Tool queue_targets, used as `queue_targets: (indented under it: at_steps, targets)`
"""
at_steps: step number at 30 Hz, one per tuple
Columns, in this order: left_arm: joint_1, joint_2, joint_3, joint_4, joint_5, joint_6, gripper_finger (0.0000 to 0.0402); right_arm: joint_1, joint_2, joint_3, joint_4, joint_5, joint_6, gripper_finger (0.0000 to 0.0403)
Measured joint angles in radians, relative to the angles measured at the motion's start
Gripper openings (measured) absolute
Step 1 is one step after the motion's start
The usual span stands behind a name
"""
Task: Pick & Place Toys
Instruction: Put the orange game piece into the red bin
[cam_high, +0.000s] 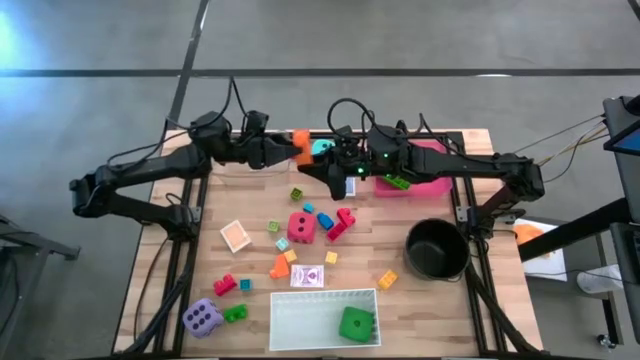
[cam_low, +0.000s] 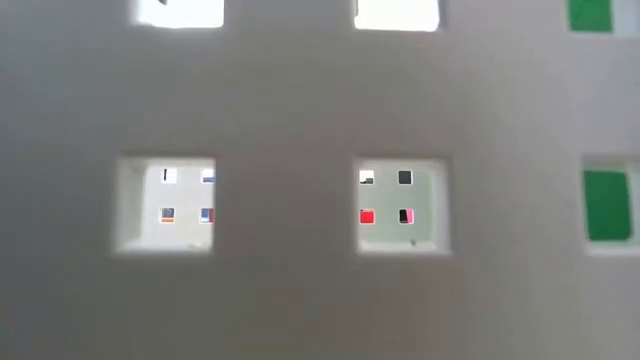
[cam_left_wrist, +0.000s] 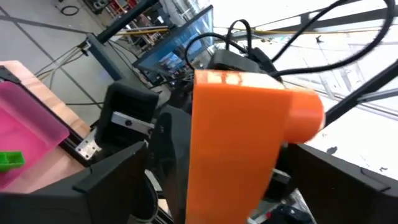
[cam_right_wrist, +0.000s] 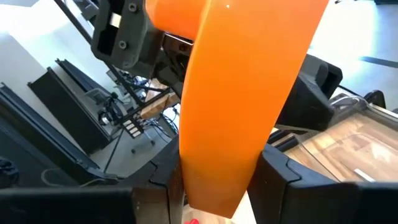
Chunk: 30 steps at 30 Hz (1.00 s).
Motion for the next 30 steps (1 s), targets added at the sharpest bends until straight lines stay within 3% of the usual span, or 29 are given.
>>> queue_targets:
  at_steps: [8,17,30]
  targets:
    - [0.001,-0.035,0.0,-0.049,0.005,0.016,0.0363,-0.05,-0.042,0.0,-0.093,0.0,-0.036,0.012]
    - [0.001,-0.057,0.0,-0.26,-0.006,0.038,0.0363,-0.135,-0.129,0.0,-0.271,0.013,-0.1,0.012]
    - [0.002,-0.075,0.0,-0.391,-0.006,0.038,0.0363,-0.342,-0.203,-0.013,-1.0,0.271,-0.014,0.0119]
